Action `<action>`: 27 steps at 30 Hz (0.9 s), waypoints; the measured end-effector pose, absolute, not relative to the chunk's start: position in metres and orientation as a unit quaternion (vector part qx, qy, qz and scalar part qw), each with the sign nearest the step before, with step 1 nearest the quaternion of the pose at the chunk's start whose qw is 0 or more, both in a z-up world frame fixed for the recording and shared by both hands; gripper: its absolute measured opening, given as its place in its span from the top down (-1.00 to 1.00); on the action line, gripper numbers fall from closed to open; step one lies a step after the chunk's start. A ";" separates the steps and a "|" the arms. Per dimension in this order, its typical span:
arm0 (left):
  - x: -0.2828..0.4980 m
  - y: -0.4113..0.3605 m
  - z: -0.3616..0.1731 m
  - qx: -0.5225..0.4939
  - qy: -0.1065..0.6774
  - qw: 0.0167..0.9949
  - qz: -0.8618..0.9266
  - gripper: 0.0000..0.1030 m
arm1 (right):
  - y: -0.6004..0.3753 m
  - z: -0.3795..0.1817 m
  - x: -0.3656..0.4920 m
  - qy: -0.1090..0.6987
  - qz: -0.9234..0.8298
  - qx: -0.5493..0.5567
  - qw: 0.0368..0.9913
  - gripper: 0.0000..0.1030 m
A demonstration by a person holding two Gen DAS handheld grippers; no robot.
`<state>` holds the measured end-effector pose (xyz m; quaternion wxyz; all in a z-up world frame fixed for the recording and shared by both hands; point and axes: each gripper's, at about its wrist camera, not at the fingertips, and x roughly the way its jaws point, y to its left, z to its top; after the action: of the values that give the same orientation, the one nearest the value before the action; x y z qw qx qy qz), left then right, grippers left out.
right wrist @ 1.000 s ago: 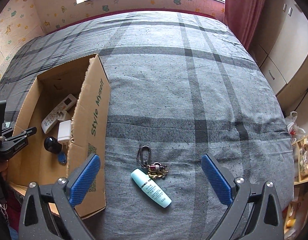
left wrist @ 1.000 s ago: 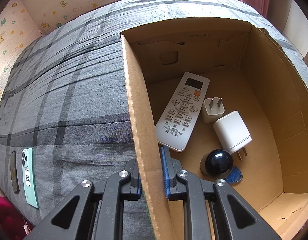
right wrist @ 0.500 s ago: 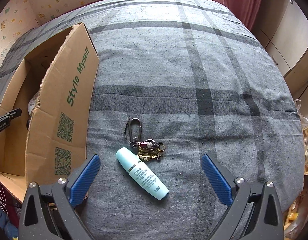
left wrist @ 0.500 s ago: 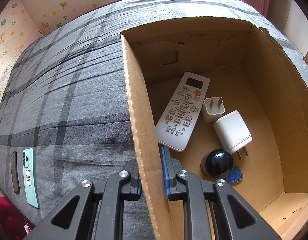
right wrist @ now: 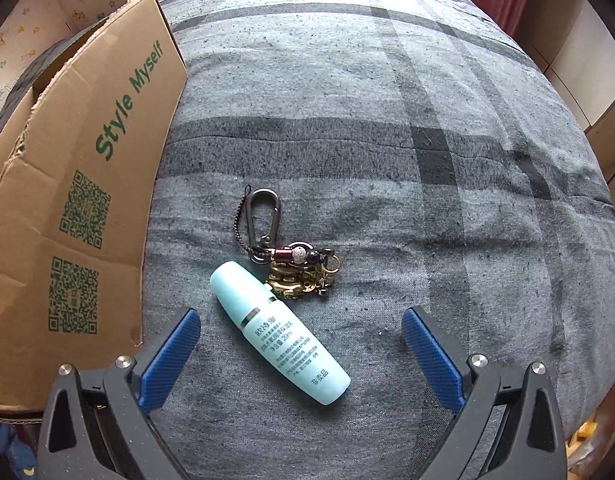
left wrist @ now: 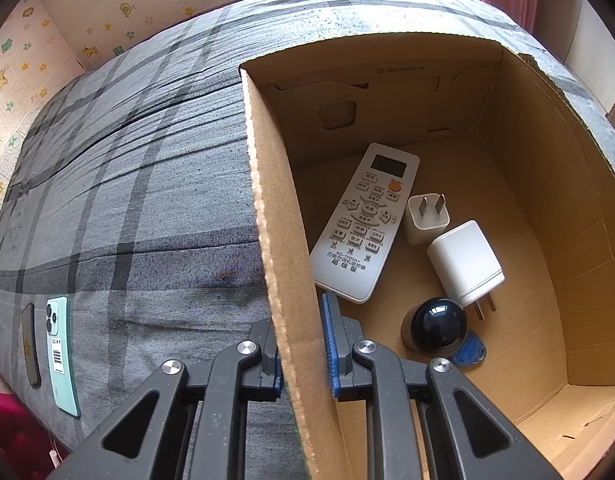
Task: Organize rigid objects
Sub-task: 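Move the right gripper back to the light-blue lotion tube, then close the right gripper on the lotion tube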
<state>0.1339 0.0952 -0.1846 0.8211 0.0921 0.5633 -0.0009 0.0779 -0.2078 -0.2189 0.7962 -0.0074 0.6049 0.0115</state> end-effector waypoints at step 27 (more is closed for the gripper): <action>0.132 0.095 -0.184 0.090 0.563 0.822 0.000 0.65 | -0.204 -0.198 0.074 0.597 0.036 0.008 0.802 0.47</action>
<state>0.1324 0.0950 -0.1845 0.8218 0.0903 0.5625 -0.0003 0.0739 -0.2042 -0.1976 0.8016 0.0078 0.5967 0.0358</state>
